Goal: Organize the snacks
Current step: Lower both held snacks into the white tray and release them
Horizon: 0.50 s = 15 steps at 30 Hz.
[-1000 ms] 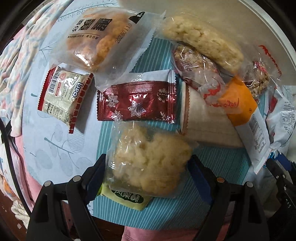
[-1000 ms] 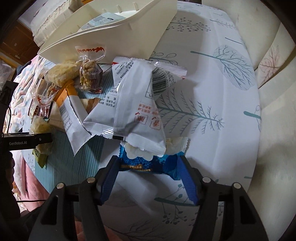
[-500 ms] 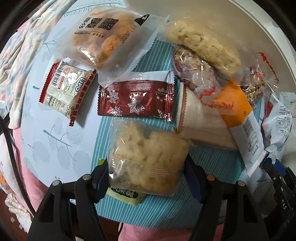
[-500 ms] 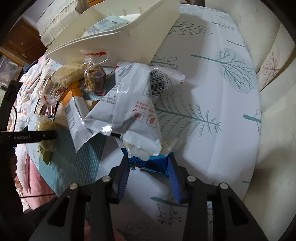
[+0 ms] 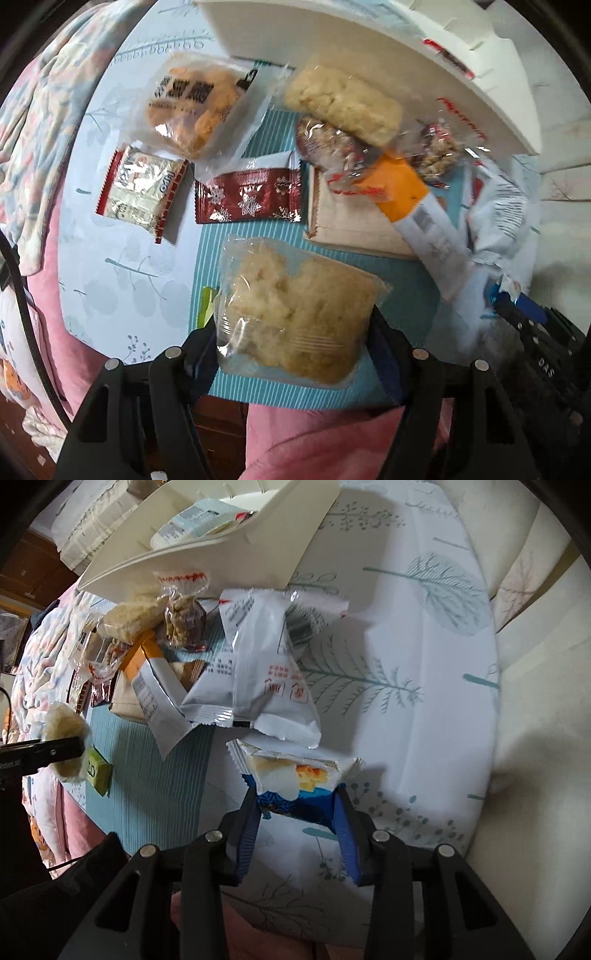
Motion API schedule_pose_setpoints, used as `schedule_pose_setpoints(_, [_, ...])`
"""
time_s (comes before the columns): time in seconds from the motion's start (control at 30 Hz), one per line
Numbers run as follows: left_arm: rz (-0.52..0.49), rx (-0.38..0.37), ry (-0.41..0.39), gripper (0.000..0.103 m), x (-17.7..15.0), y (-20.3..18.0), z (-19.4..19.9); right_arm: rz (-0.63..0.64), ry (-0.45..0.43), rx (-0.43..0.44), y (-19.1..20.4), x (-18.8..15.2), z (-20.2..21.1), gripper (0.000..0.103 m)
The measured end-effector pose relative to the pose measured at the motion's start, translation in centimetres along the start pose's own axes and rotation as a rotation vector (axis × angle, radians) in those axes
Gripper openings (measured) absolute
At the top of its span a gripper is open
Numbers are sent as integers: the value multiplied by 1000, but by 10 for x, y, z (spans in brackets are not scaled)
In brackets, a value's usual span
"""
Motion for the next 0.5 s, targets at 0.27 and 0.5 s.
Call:
schedule_pose_setpoints(0.27, [-102, -32, -37, 69, 19, -10, 60, -73, -46, -44, 2, 15, 35, 39])
schedule_pose_setpoints(0.5, [-200, -44, -95, 70, 58, -24, 99, -147, -118, -50, 13, 39, 64, 39])
Point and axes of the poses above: each gripper's, at about its wrist camera, not at the fingertips, and z roughly against the way its jaws point, y to its left, x to its top, the point moved 5 cm from there along -z, roughly the way its jaws point, and after that the axes turned 7 degrees about z, right-handed, at the moved point
